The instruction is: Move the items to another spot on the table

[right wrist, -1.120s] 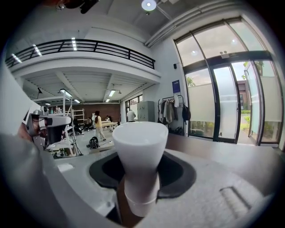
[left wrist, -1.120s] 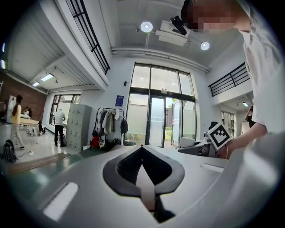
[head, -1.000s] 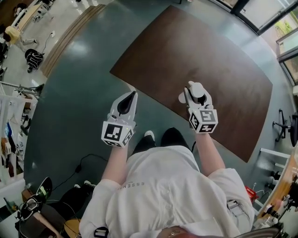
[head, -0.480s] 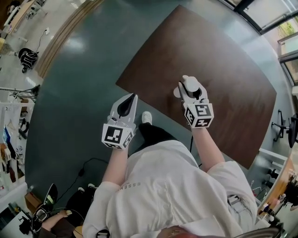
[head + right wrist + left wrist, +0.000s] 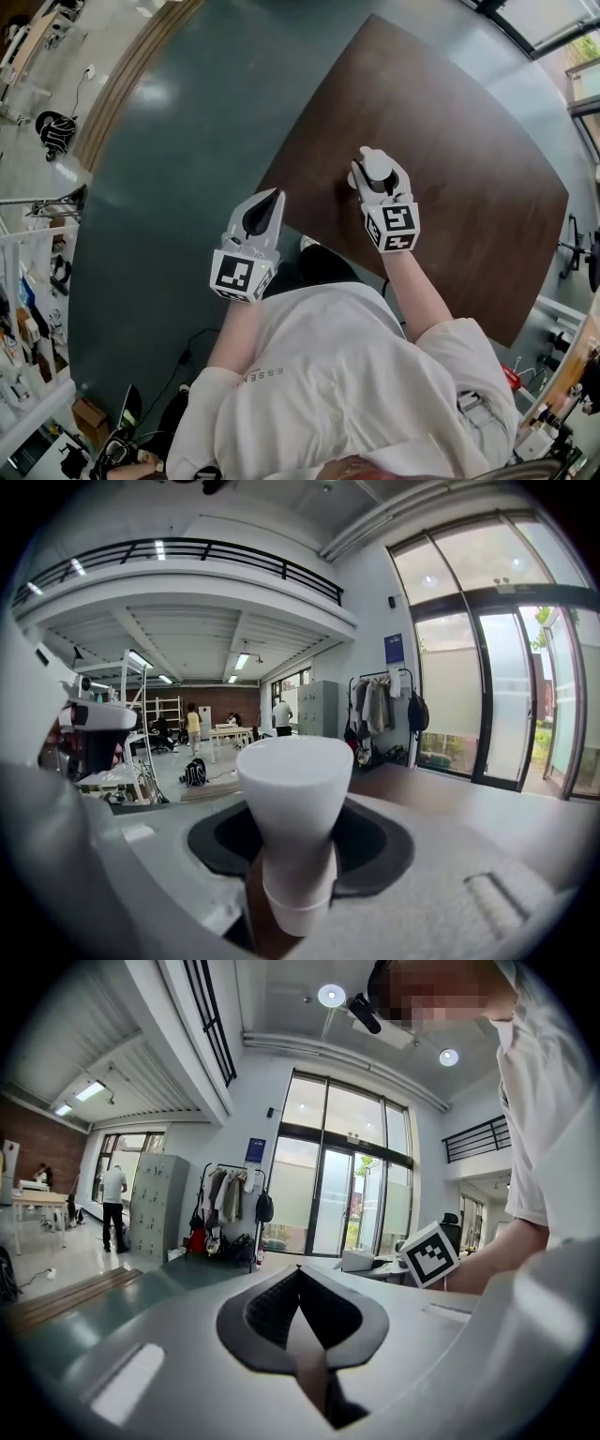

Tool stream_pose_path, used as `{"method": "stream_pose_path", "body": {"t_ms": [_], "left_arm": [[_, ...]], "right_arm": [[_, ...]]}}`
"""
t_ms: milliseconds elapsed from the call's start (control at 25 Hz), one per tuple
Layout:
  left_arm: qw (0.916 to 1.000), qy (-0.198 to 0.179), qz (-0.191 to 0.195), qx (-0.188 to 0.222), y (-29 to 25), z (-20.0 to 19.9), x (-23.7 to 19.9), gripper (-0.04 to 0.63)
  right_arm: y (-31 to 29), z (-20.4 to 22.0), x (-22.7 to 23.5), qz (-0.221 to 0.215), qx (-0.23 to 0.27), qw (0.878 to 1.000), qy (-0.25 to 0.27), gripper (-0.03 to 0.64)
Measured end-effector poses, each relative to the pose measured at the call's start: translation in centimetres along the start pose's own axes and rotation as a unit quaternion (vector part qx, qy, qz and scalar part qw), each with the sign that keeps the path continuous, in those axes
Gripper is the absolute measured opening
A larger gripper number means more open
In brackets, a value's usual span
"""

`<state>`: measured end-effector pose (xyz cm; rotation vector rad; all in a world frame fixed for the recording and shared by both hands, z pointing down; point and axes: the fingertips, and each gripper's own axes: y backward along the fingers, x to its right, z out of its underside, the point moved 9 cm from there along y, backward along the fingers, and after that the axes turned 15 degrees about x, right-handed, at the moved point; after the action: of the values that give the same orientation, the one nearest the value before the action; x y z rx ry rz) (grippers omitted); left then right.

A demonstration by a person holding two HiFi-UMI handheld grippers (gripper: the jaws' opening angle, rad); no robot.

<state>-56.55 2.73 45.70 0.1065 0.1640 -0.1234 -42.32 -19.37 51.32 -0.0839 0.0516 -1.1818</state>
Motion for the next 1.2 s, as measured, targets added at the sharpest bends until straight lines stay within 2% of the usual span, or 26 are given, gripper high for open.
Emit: {"method": "stream_pose_path", "body": {"t_ms": [200,440,840,1040,1200], "left_arm": [[0.9995,0.014,0.02,-0.021,-1.6,0.8,-3.2,0.009],[0.9972,0.03,0.056,-0.039,-3.9,1.7,-5.7,0.01],[0.9907,0.054,0.111,-0.057,-5.3,3.2,-6.4,0.009],[0.989,0.054,0.123,-0.062,-4.8,2.9,-6.8,0.009],[0.9878,0.048,0.138,-0.054,-5.1,2.1,-7.2,0.009]], "right_arm": [[-1.9,0.7,-0.2,0.031,-0.005,1.0,-0.006,0.179],[-2.8,0.9,-0.7,0.043,0.03,0.999,0.014,0.181],[-2.0,1.6,-2.0,0.049,0.047,0.997,0.044,0.185],[-1.1,1.7,-2.1,0.09,0.061,0.994,-0.004,0.307],[-0.1,1.3,-2.1,0.118,0.055,0.991,-0.003,0.324]]}}
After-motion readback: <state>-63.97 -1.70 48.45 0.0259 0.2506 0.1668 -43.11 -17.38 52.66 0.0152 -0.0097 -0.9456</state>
